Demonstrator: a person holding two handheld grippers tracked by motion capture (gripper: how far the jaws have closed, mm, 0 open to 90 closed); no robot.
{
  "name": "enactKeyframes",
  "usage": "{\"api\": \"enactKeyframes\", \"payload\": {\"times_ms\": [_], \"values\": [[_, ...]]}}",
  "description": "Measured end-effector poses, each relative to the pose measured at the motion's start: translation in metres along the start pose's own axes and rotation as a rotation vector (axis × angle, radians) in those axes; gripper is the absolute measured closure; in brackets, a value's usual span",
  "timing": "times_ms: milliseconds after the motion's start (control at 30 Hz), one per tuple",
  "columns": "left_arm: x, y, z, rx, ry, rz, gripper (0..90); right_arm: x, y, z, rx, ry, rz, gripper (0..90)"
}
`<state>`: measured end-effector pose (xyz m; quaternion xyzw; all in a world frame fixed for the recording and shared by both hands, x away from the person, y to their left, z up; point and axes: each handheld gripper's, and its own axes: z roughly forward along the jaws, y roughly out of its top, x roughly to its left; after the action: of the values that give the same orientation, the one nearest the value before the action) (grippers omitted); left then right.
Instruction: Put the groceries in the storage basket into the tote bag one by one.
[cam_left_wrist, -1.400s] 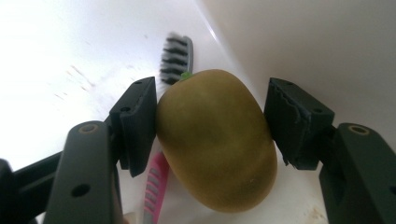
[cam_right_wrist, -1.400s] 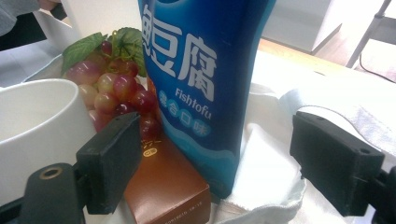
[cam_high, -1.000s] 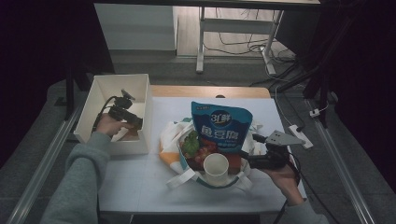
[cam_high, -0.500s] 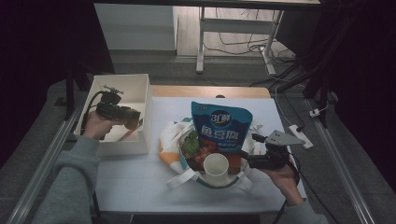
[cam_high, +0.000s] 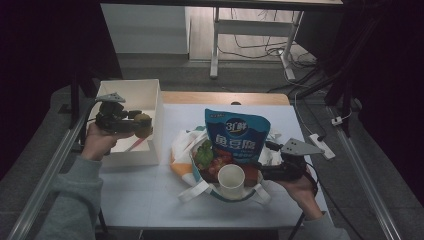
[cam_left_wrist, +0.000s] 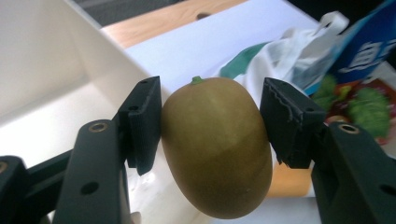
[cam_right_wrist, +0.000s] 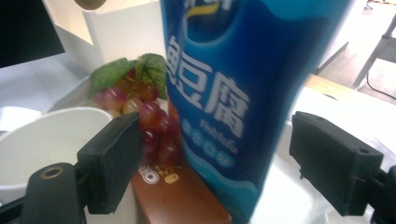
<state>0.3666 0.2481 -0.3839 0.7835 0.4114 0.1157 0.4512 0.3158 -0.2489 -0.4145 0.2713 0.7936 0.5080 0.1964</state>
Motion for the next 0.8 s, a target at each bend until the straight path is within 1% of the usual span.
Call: {"api": "enactKeyframes", "payload": {"times_ms": [133,200,300,367,433,533,567,600,633,667,733,800], "values": [[-0.014,0.001,0.003,-0.028,-0.017,0.025,40.9,0.004,0.006,0.004,-0.006,0.003,-0.01,16.5],[-0.021,0.003,0.005,-0.043,-0.033,0.035,40.9,0.004,0.008,0.004,-0.014,-0.004,-0.01,16.5],[-0.034,0.006,0.01,-0.053,-0.063,0.057,40.9,0.005,0.012,0.003,-0.02,-0.025,-0.025,16.5],[-0.042,0.008,0.014,-0.059,-0.09,0.071,40.9,0.005,0.014,0.0,-0.038,-0.033,-0.024,16.6],[-0.05,0.01,0.017,-0.067,-0.109,0.079,40.9,0.005,0.017,-0.003,-0.055,-0.045,-0.028,16.8],[-0.061,0.015,0.023,-0.087,-0.152,0.077,40.9,0.01,0.024,-0.007,-0.081,-0.051,-0.043,17.1],[-0.065,0.016,0.025,-0.093,-0.163,0.083,40.9,0.012,0.027,-0.007,-0.087,-0.05,-0.051,16.9],[-0.07,0.018,0.027,-0.094,-0.167,0.09,40.9,0.016,0.029,-0.007,-0.101,-0.071,-0.063,17.2],[-0.074,0.019,0.029,-0.092,-0.173,0.098,40.9,0.021,0.032,-0.011,-0.145,-0.131,-0.085,19.5],[-0.077,0.02,0.031,-0.094,-0.185,0.102,40.9,0.025,0.035,-0.015,-0.18,-0.151,-0.105,20.3],[-0.084,0.022,0.033,-0.094,-0.21,0.108,40.9,0.031,0.043,-0.023,-0.197,-0.129,-0.125,20.6],[-0.09,0.022,0.035,-0.089,-0.222,0.123,40.9,0.037,0.046,-0.027,-0.205,-0.101,-0.13,20.5]]}}
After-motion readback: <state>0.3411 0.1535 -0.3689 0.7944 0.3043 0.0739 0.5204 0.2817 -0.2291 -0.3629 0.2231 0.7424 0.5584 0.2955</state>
